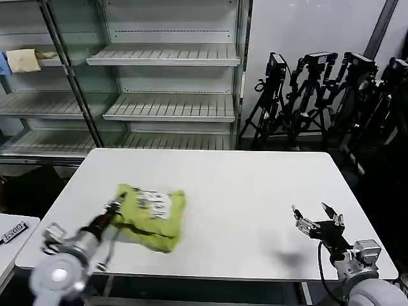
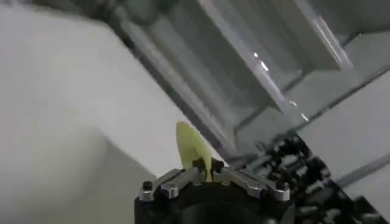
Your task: Fold and organize the clothes.
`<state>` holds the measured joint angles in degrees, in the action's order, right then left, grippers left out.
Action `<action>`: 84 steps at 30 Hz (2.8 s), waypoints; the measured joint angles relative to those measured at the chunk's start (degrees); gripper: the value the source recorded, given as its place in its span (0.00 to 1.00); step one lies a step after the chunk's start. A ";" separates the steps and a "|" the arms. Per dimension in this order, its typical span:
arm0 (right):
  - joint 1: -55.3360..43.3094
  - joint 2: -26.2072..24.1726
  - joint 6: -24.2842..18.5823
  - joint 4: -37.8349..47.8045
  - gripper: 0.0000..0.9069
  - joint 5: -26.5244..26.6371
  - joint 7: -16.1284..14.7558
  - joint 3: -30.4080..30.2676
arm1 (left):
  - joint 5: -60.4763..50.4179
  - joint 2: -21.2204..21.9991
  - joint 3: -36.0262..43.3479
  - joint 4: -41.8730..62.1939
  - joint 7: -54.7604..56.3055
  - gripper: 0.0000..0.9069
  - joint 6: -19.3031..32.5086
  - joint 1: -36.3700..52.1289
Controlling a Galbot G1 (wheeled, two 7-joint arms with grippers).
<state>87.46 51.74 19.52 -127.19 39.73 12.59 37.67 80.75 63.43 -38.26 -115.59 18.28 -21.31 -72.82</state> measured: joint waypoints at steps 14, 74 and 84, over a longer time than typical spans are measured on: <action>-2.36 1.29 -0.83 2.29 1.00 -0.58 -0.40 -2.01 | -7.68 -15.35 -9.41 -5.53 -3.05 0.04 -2.08 -1.75; -1.21 4.85 -4.41 0.89 1.00 -8.18 -0.39 -2.70 | -57.50 2.30 21.56 -1.99 -4.98 1.00 11.44 3.49; -2.32 6.70 -4.66 0.51 1.00 -11.52 -0.56 -4.65 | -58.00 1.12 10.20 -4.18 -7.36 1.00 11.41 -4.59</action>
<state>85.14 58.45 14.86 -126.67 28.22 12.03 33.02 22.75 64.55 -28.06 -119.77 10.92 -9.90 -77.41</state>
